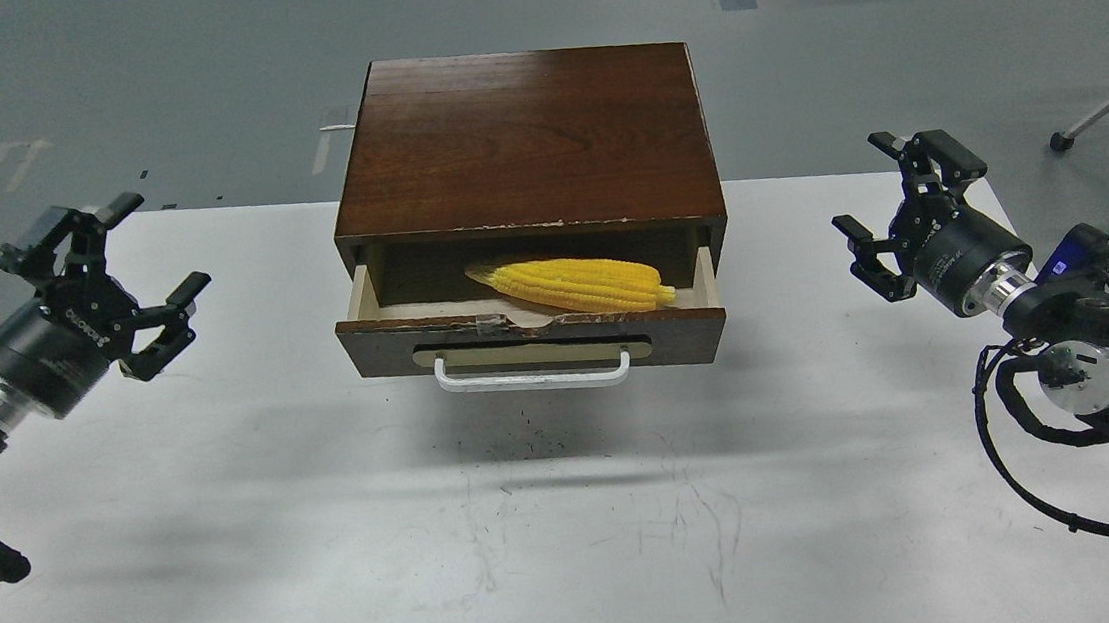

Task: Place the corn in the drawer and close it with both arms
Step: 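Swing the left gripper around to the front of the drawer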

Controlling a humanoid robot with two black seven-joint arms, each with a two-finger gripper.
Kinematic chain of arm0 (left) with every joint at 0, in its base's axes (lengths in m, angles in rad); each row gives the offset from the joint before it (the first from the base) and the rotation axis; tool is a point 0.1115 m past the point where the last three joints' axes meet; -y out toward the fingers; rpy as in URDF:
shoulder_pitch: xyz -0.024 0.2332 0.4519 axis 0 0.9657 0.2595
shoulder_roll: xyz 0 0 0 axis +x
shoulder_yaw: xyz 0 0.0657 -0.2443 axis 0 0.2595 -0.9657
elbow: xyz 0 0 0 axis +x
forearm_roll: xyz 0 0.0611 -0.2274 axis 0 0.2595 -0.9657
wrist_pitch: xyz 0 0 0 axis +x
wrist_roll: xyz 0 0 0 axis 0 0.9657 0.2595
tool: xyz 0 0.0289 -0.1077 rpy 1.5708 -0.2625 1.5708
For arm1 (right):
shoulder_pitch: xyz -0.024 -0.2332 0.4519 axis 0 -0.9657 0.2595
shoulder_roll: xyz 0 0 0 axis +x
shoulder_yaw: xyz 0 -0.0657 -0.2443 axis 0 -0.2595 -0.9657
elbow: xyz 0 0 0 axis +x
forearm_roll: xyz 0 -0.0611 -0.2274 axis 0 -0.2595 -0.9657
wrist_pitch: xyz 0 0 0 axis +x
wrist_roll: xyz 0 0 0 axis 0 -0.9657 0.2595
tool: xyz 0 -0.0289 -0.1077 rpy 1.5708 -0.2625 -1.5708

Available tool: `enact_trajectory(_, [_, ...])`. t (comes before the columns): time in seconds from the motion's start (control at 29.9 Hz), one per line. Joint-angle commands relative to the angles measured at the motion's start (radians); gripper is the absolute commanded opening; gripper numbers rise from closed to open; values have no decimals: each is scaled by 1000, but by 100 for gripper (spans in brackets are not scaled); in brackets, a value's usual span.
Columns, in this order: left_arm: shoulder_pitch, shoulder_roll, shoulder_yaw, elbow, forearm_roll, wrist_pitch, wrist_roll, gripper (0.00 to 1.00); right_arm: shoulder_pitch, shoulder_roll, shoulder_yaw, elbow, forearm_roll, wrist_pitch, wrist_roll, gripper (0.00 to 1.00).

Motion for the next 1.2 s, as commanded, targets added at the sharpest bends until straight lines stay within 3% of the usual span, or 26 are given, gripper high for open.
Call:
enact_trajectory(0.0, [-98,67,-2,-17,44,0,0,96,2,0,0,-1,-2,0,0,96])
enact_trajectory(0.23, [-253,144,-5,-195,294,0,0,92,0,-8,-2,-1,-4,3,0,96])
enact_trajectory(0.37, [-273,144,-36,-353,501,0,0,80,-1,-11,-4,-1,-4,3,0,96])
enact_trajectory(0.57, [-264,100,-33,-560,867,0,0,42,-3,-13,-10,-1,-10,5,0,96])
enact_trajectory(0.6, [-264,100,-33,-561,868,0,0,42,-3,-13,-10,-1,-10,5,0,96])
enact_trajectory(0.74, [-259,34,39,-600,1055,0,0,0,-3,-13,-14,-1,-13,3,0,96])
enact_trajectory(0.97, [-255,-23,199,-611,1231,0,0,0,-6,-19,-19,-1,-16,3,0,96])
enact_trajectory(1.17, [-168,-75,234,-602,1302,22,0,0,-20,-17,-19,-1,-16,3,0,96])
